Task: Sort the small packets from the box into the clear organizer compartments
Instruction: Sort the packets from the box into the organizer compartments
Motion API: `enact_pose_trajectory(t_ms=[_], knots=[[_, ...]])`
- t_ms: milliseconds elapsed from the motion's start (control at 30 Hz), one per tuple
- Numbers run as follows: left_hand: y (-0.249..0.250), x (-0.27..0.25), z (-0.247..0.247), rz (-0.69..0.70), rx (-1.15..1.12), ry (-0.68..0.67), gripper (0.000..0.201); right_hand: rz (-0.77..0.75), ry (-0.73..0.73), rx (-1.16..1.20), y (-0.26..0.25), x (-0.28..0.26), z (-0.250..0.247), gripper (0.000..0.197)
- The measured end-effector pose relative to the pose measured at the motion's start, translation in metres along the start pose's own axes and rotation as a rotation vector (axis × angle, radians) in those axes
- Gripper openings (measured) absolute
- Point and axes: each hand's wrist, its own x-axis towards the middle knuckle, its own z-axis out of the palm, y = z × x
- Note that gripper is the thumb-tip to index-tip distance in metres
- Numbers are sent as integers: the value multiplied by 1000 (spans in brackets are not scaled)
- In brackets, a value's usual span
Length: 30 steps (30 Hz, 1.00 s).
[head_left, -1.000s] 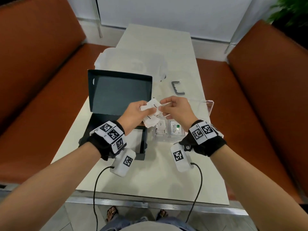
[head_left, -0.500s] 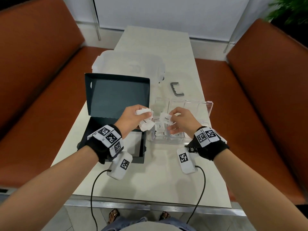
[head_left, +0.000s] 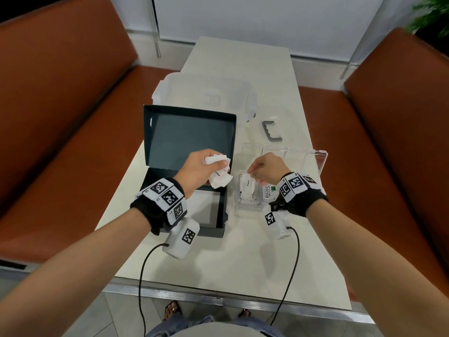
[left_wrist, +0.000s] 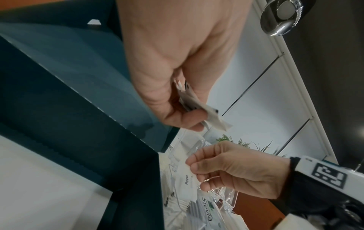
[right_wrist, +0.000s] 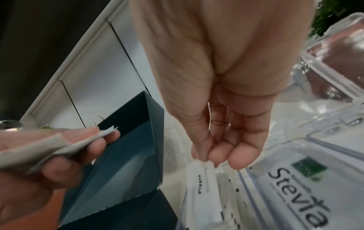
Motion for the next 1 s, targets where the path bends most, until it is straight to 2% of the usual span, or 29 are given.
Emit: enact_pose_trajectory(t_ms=[333, 400, 467, 567, 633, 733, 900, 1000], knots=[[-6, -3, -4, -48, -97, -30, 16, -79, 222, -228, 3, 7, 24, 8], [-6, -2, -2, -57, -116, -22, 14, -144, 314, -138, -4, -1, 21, 14], [-5, -1, 1, -49, -125, -2, 12, -162, 339, 58, -15, -17, 19, 23], [-4, 2, 8, -19, -114, 31, 16, -108, 233, 374, -32, -46, 22, 33], [-3, 2, 14, -9, -103, 32, 20, -113, 201, 384, -36, -59, 25, 36], [0, 1, 25, -31, -133, -7, 23, -123, 253, 390, -35, -63, 26, 27], [10, -2, 37, -179, -344, -142, 23, -45, 364, 499, -28, -61, 19, 14], [13, -2, 38, -182, -337, -172, 31, 22, 346, 625, -20, -62, 14, 14]])
